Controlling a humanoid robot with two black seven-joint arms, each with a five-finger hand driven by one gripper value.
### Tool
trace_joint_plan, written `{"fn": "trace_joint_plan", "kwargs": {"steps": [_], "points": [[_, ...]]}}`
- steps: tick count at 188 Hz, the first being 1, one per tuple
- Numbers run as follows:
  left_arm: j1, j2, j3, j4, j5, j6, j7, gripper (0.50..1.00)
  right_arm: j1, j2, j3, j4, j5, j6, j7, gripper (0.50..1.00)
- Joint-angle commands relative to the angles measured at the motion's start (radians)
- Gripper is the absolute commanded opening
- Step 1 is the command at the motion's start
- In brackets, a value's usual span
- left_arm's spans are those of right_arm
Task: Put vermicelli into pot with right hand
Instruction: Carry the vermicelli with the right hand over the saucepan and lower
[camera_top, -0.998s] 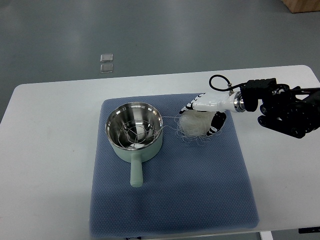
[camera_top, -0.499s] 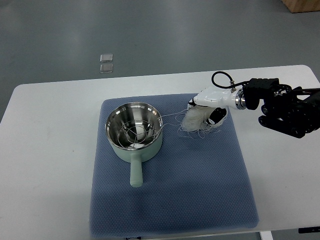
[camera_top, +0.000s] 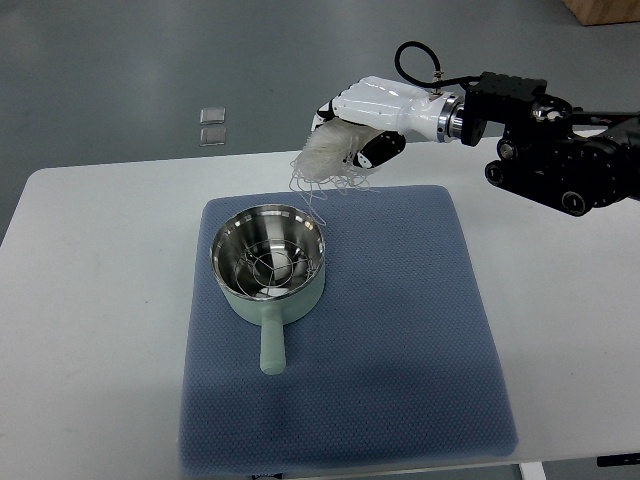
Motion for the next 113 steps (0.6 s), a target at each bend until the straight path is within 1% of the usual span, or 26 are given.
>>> {"fn": "trace_joint_plan", "kwargs": {"steps": [1, 28, 61, 104, 106, 107, 108, 109, 110, 111, 112, 113], "points": [[0.000, 0.000, 0.000, 0.000, 0.000, 0.000, 0.000, 1.000, 0.025, 0.033, 0.007, 0.040, 0.000, 0.015, 0.004, 0.500], [0.000, 0.000, 0.000, 0.000, 0.000, 0.000, 0.000, 1.000, 0.033, 0.090, 0.007, 0.051, 0.002, 0.032, 0.008, 0.500], [0.000, 0.000, 0.000, 0.000, 0.000, 0.000, 0.000, 1.000, 0.019, 0.162, -0.002, 0.043, 0.000, 0.035, 0.005, 0.500], [0.000, 0.000, -0.002, 0.000, 0.000, 0.000, 0.000, 1.000, -0.041, 0.168, -0.009, 0.036, -0.012, 0.034, 0.006, 0.500], [0.000, 0.000, -0.002, 0.000, 0.000, 0.000, 0.000, 1.000, -0.045, 0.168, -0.009, 0.036, -0.012, 0.034, 0.008, 0.509], [0.000, 0.000, -0.002, 0.000, 0.000, 0.000, 0.000, 1.000, -0.047, 0.168, -0.009, 0.036, -0.013, 0.032, 0.008, 0.549], [0.000, 0.000, -0.002, 0.000, 0.000, 0.000, 0.000, 1.000, -0.047, 0.168, -0.009, 0.036, -0.013, 0.032, 0.008, 0.549], [0.000, 0.000, -0.002, 0.000, 0.000, 0.000, 0.000, 1.000, -0.051, 0.167, -0.009, 0.036, -0.013, 0.032, 0.009, 0.588], [0.000, 0.000, -0.002, 0.000, 0.000, 0.000, 0.000, 1.000, -0.051, 0.167, -0.009, 0.036, -0.013, 0.032, 0.009, 0.588], [0.000, 0.000, -0.002, 0.000, 0.000, 0.000, 0.000, 1.000, -0.053, 0.167, -0.009, 0.036, -0.013, 0.031, 0.011, 0.621], [0.000, 0.000, -0.002, 0.000, 0.000, 0.000, 0.000, 1.000, -0.053, 0.167, -0.009, 0.036, -0.013, 0.031, 0.011, 0.621], [0.000, 0.000, -0.002, 0.000, 0.000, 0.000, 0.000, 1.000, -0.056, 0.167, -0.009, 0.036, -0.013, 0.029, 0.012, 0.653]]}}
